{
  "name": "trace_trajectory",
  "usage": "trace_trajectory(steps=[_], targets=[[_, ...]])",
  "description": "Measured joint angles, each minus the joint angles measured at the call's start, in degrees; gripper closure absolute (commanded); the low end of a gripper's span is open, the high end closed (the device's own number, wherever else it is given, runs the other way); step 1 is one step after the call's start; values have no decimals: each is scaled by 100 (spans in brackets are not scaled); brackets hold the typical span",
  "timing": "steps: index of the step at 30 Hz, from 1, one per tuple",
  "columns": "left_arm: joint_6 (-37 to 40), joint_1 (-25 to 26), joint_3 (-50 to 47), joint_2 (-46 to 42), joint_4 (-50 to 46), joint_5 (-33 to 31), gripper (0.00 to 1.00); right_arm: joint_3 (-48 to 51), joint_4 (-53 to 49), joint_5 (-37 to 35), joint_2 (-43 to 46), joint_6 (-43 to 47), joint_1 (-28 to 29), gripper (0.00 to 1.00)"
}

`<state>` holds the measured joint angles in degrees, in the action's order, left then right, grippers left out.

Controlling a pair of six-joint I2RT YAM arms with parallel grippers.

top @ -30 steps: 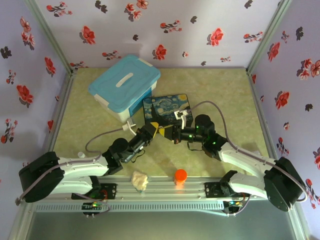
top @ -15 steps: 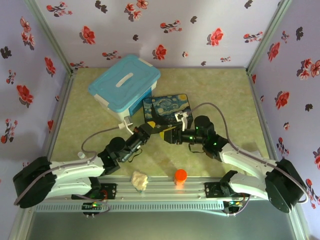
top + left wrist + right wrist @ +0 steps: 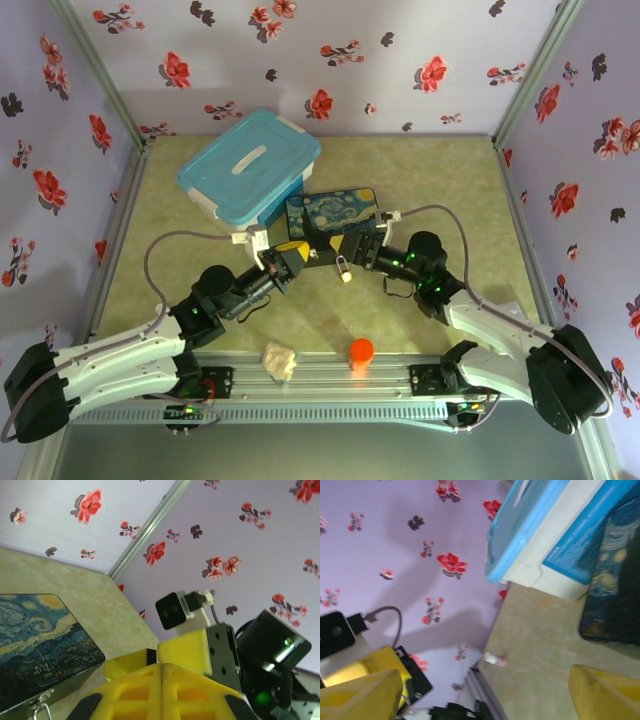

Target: Unlock the padlock with the key

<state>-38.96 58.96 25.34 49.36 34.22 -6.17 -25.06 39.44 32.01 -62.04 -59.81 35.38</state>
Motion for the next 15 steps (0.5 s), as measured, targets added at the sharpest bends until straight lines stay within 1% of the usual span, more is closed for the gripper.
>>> trace_trajectory(steps=[3, 5, 7, 10, 13, 15], targets=[[289, -4, 2, 0, 2, 118, 100, -2, 374, 96, -44, -387, 76, 27], [415, -11, 0, 2, 11, 188, 100, -2, 404, 133, 11, -452, 162, 30], [516, -15, 0, 11, 81, 247, 100, -2, 417, 162, 57, -487, 225, 36], [603, -22, 2, 39, 175, 334, 100, 0, 621, 249, 55, -638, 273, 52], [640, -42, 2, 133, 227, 413, 100, 0, 791, 293, 39, -715, 354, 59], [640, -52, 2, 240, 264, 466, 100, 0, 833, 295, 39, -662, 448, 61]])
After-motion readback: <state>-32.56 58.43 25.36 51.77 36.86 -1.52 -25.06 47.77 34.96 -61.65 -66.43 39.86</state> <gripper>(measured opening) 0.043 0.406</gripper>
